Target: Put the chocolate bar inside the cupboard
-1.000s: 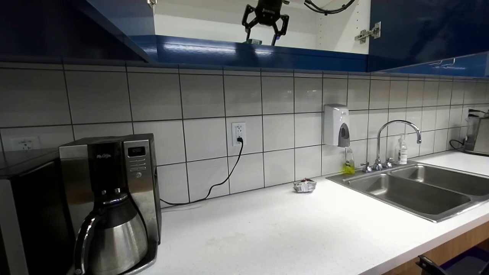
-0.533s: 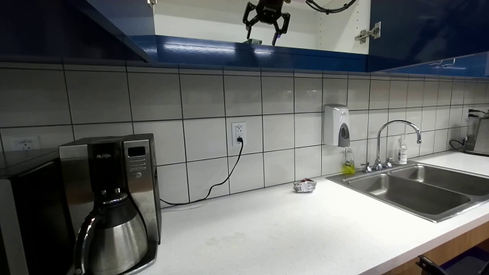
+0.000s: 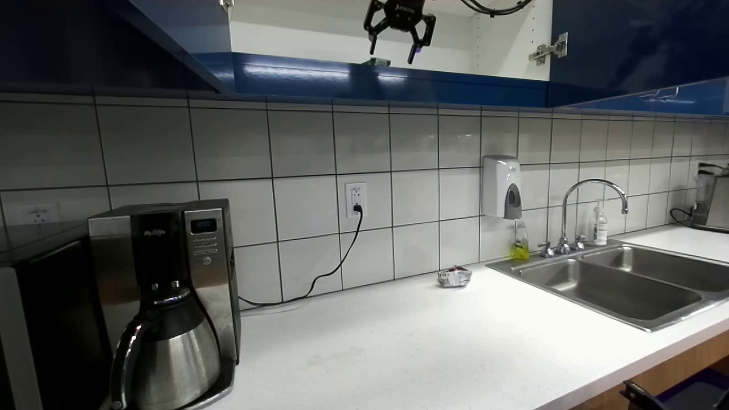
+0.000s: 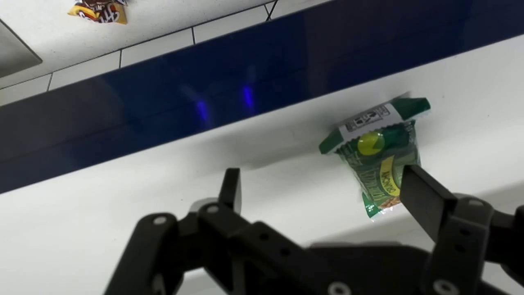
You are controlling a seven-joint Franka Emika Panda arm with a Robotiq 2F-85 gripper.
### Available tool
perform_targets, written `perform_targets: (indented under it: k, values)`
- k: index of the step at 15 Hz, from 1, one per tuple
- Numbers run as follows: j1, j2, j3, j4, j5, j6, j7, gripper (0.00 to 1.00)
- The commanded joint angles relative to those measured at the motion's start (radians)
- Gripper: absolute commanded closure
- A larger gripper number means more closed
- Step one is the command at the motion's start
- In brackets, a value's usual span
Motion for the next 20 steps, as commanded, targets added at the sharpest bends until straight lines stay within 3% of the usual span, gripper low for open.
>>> perform_targets:
  k: [1, 11, 20]
  values:
    - [-0.020, -0.062, 0.007, -0.063, 0.013, 0.022, -0.019, 0.00]
    - [-0.021, -0.245, -0.002, -0.253, 0.041, 0.023, -0.079, 0.00]
    - [-0.002, -0.394, -0.037, -0.507, 0.102, -0.009, -0.272, 0.00]
